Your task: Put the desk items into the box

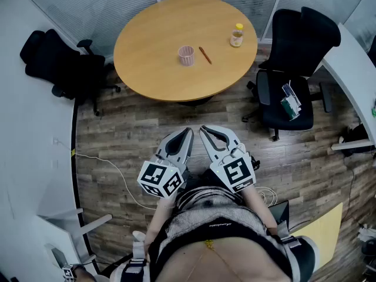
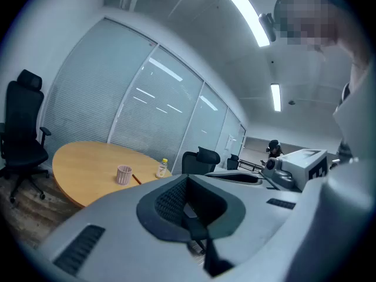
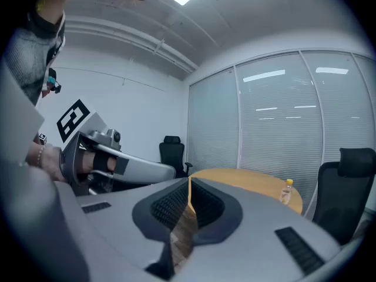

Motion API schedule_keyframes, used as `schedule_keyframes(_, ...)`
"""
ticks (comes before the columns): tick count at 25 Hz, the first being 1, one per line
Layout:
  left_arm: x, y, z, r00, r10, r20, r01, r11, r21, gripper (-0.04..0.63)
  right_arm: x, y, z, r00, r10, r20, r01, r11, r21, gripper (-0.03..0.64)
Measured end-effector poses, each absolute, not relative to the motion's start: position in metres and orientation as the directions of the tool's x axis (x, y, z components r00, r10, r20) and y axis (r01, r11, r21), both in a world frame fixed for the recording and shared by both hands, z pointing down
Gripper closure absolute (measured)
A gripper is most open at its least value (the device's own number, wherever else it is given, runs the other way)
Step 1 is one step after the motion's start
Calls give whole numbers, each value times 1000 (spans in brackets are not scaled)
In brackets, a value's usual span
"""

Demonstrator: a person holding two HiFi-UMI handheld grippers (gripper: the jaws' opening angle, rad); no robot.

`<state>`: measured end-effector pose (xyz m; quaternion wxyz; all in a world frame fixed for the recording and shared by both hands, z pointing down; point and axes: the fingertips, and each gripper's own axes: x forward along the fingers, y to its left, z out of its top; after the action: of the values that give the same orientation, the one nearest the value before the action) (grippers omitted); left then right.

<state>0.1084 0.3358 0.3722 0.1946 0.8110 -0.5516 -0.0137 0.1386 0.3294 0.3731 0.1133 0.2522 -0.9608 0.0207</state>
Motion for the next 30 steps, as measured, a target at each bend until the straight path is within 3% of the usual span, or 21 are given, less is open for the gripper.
schedule_keyframes(17, 126, 346, 382, 387, -886, 255, -908, -318, 274, 577, 152, 335, 380, -857, -465, 223, -475, 880, 11, 586)
schedule_keyframes(30, 118, 316, 383, 426, -874, 232, -884, -349, 312, 577, 148, 307, 381, -834, -502, 230, -514, 858, 8, 586)
